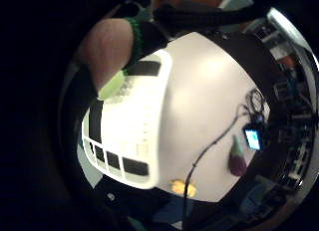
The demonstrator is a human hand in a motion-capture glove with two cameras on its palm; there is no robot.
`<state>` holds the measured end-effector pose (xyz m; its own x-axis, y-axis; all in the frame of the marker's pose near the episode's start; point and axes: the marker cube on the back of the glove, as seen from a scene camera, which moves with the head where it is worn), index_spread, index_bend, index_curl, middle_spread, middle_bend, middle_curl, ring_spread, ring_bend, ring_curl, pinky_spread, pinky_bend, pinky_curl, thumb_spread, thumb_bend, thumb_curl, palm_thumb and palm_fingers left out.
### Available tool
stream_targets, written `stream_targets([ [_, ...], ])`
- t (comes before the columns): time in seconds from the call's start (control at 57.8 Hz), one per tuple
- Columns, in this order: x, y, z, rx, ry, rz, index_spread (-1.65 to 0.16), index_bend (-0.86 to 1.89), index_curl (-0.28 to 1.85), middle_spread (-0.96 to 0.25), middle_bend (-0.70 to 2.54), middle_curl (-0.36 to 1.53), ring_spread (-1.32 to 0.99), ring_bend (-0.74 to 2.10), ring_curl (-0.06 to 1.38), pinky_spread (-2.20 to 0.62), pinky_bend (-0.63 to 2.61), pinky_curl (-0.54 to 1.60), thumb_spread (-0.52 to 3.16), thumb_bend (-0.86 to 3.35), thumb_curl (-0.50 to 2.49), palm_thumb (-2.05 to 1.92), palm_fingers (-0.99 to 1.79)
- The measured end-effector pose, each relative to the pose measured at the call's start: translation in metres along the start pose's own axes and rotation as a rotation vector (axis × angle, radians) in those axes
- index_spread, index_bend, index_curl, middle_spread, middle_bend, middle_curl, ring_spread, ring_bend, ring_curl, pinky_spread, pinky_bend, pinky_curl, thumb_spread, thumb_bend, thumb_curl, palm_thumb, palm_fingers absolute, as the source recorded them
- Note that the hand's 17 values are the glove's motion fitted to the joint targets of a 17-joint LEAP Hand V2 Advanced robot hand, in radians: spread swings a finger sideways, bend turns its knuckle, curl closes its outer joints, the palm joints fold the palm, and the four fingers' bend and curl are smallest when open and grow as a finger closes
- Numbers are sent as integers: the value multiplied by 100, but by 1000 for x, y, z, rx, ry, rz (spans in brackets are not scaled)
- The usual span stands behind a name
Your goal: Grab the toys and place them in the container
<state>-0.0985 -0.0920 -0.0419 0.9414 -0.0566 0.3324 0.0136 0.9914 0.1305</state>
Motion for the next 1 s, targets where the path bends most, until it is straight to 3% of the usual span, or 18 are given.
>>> stream_targets([
  [0.121, 45, 70, 0, 15, 185, -21, -28, 19, 43, -1, 30, 44, -3, 39, 40, 5, 88, 36, 113, -2, 48, 6, -1],
  [0.311, 169, 128, -8, -80, 288, 376, -27, 16, 42, 0, 30, 44, -1, 36, 38, 6, 84, 33, 125, -1, 43, 11, -4],
  [0.502, 263, 156, 30, -152, 308, 547, -23, 6, 33, 1, 19, 41, 1, 28, 36, 6, 88, 34, 127, -1, 39, 13, -18],
  [0.726, 320, 158, 86, -146, 347, 609, -20, 4, 23, 1, 24, 41, 1, 36, 38, 5, 85, 34, 128, -2, 37, 15, -6],
  [0.865, 335, 152, 95, 19, 528, 592, -19, 6, 18, 0, 32, 43, -2, 62, 42, 4, 87, 33, 128, -1, 36, 14, 12],
  [0.951, 337, 147, 95, 115, 552, 526, -20, 8, 15, -8, 56, 51, -18, 93, 49, -8, 87, 32, 132, 4, 37, 26, 62],
  [1.003, 334, 145, 91, 131, 533, 464, -19, 9, 14, -12, 66, 54, -22, 102, 51, -15, 90, 33, 135, 7, 38, 31, 75],
])
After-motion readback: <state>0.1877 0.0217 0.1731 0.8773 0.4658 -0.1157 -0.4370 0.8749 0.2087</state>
